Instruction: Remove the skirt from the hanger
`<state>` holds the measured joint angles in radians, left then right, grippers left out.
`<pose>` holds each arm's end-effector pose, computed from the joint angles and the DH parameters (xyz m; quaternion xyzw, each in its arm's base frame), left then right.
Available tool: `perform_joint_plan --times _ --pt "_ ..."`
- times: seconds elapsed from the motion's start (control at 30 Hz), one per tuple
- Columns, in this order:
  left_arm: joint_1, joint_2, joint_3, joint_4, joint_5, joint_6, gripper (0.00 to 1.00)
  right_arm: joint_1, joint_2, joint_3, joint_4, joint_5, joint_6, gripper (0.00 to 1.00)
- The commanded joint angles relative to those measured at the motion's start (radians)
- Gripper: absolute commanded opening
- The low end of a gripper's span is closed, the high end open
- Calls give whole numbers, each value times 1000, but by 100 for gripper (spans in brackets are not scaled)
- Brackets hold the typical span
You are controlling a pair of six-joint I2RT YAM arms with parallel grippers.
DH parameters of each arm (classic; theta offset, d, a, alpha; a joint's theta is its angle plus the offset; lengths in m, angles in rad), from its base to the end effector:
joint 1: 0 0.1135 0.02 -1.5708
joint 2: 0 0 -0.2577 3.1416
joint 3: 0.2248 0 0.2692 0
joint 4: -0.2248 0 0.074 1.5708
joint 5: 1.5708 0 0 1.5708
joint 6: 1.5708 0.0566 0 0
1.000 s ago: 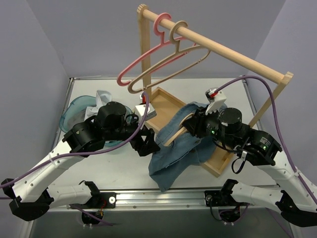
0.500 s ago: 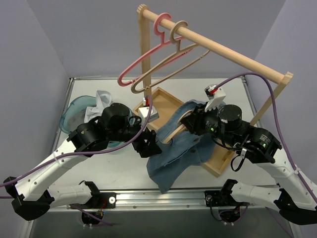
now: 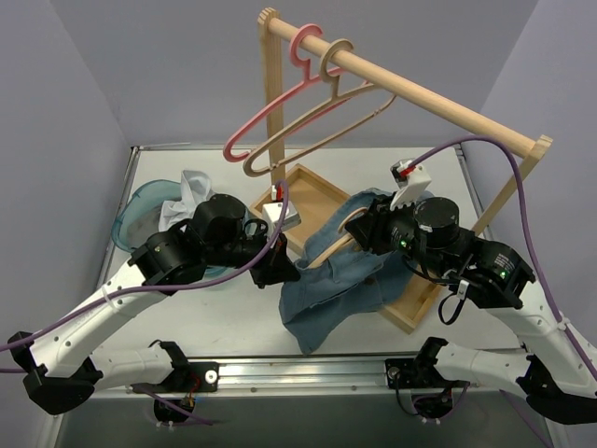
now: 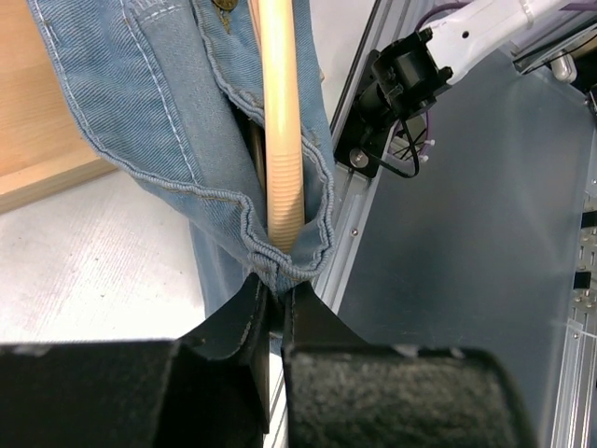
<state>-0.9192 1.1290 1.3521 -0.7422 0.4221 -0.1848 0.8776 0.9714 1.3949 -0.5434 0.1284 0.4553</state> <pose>0.1402 -0.2220 0.4007 0.4018 0.7516 -0.4117 0.3229 0.1451 0.1634 0.4733 -0.1149 0.7390 0.3716 0.5501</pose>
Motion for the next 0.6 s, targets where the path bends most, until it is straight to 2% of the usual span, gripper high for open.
perform_joint_plan --times 0.0,0.33,0.47,0.57 --pt "6 -49 5 55 -11 -27 2 0 -4 35 51 95 8 0" --pt "6 -93 -39 50 -8 -31 2 0 4 98 7 416 215 0" --pt "5 -130 -51 52 15 -31 2 -2 0 116 -13 493 272 0" --pt "5 -147 -56 26 -5 -24 2 -2 0 127 -21 491 278 0"
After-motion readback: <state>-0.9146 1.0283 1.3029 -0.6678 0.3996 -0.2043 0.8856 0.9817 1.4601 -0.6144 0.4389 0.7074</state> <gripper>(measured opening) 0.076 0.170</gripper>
